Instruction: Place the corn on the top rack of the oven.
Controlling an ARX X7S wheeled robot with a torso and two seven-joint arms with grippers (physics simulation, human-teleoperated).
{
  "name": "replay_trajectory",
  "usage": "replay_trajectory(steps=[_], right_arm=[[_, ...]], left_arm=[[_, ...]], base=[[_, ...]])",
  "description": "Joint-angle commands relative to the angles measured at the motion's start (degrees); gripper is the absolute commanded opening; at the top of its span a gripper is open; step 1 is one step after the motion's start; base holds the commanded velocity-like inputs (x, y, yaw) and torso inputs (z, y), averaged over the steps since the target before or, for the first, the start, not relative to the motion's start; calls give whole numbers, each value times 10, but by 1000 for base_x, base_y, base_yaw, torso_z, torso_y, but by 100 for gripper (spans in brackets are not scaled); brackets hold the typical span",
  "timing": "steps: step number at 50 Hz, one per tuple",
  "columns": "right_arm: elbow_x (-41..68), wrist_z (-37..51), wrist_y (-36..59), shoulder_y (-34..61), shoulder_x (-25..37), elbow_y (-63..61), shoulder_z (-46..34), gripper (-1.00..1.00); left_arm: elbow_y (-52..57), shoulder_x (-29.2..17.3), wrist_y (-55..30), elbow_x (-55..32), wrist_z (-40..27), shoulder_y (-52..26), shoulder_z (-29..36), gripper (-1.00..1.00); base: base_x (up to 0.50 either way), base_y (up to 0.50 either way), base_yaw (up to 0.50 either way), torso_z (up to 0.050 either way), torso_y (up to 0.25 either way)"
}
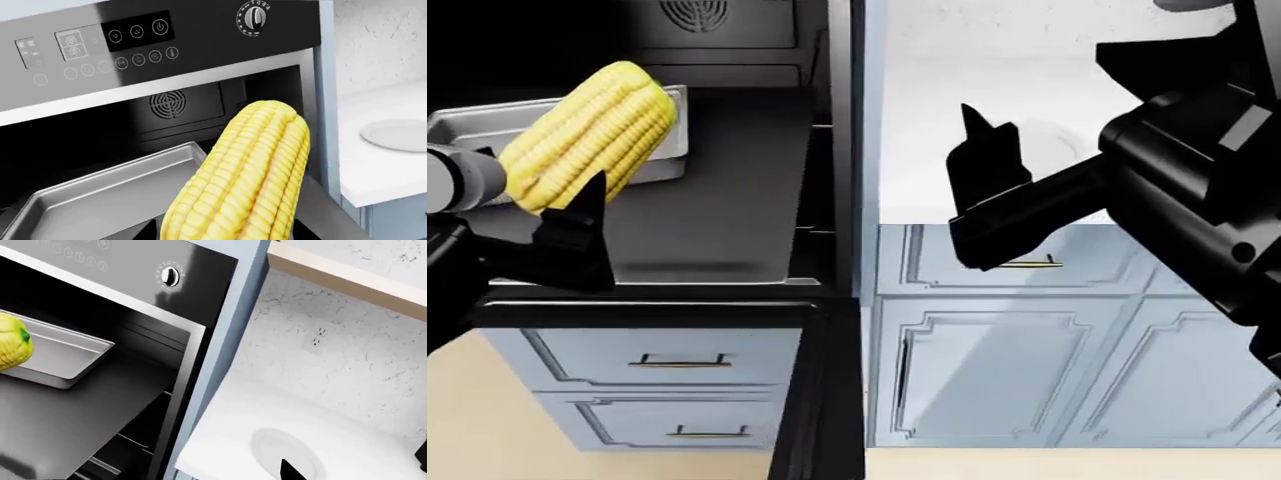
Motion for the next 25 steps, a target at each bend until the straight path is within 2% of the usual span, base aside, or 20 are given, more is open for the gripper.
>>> replay_trajectory(steps=[1, 25], right_arm=[[-6, -9, -8, -7, 4, -5, -2, 100], [-21, -23, -17, -17, 11, -13, -8, 100]], left_arm=[[1, -2, 4, 0, -6, -8, -2, -100], [3, 1, 3, 14, -5, -12, 15, -100]], base=[[-1, 500, 0, 0, 0], [-1, 500, 0, 0, 1]])
